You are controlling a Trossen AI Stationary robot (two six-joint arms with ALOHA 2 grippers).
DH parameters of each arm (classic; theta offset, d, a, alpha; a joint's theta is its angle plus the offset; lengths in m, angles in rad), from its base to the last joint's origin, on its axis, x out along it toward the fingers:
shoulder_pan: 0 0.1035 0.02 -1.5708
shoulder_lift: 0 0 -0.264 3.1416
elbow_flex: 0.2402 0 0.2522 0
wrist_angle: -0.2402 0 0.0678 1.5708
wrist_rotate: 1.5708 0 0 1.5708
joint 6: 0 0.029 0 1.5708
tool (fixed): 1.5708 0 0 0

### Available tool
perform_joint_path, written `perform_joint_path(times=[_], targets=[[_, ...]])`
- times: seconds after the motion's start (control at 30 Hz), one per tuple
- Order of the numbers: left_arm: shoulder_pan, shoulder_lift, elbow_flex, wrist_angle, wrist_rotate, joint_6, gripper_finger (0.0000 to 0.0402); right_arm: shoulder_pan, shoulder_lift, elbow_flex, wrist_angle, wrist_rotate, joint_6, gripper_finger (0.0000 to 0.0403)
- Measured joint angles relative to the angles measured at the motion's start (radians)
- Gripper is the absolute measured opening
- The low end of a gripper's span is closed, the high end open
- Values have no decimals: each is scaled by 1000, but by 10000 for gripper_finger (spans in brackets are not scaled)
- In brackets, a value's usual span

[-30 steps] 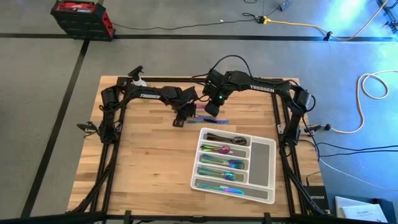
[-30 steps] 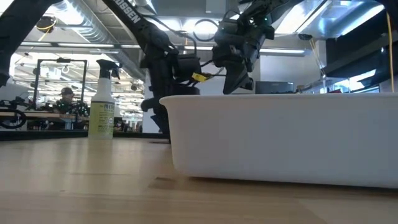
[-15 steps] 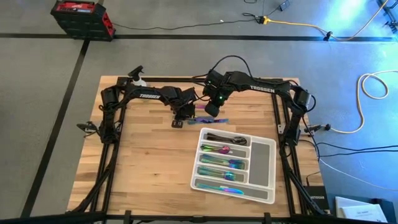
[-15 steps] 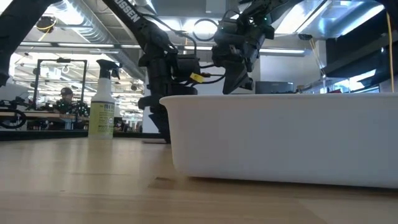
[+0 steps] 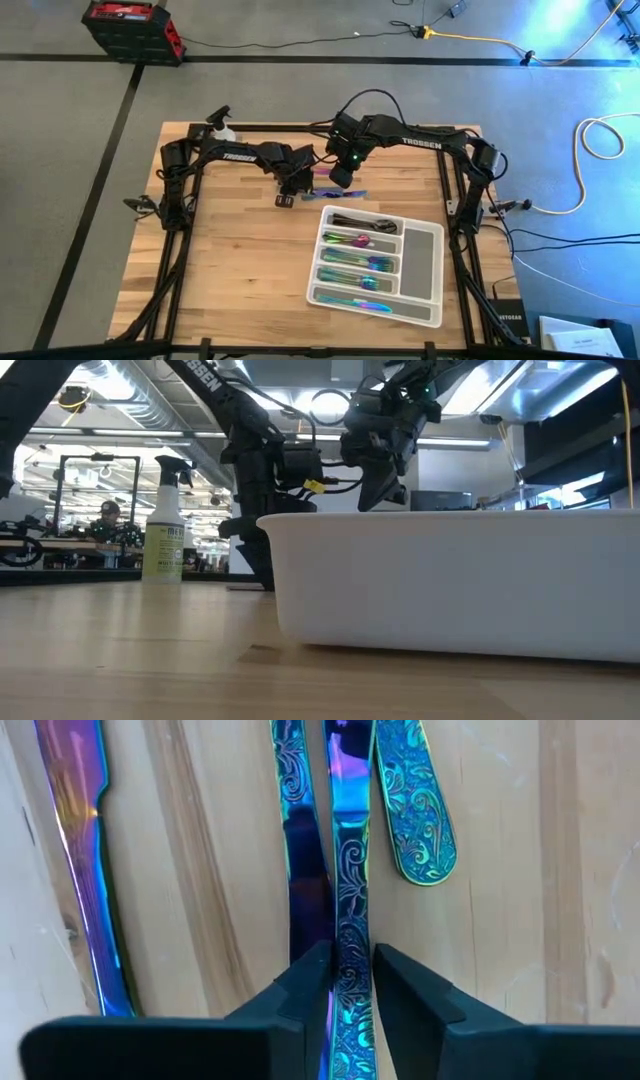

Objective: Sort silverware
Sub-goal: Put the purple knife into the white silverware tray

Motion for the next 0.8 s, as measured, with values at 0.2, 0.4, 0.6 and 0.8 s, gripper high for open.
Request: perform_joint_path(times=[0.2, 0.4, 0.6, 0.8], targets=[[-10, 0, 0, 2, -26, -6, 33, 0, 0, 0, -1, 0, 0, 0], [-21, -2, 0, 0, -43, -25, 17, 0, 0, 0, -5, -10, 3, 0], [-35, -16, 29, -61, -46, -29, 18, -11, -40, 0, -35, -58, 52, 0], [-40, -59, 51, -88, -63, -46, 17, -55, -152, 0, -57, 29, 55, 0]])
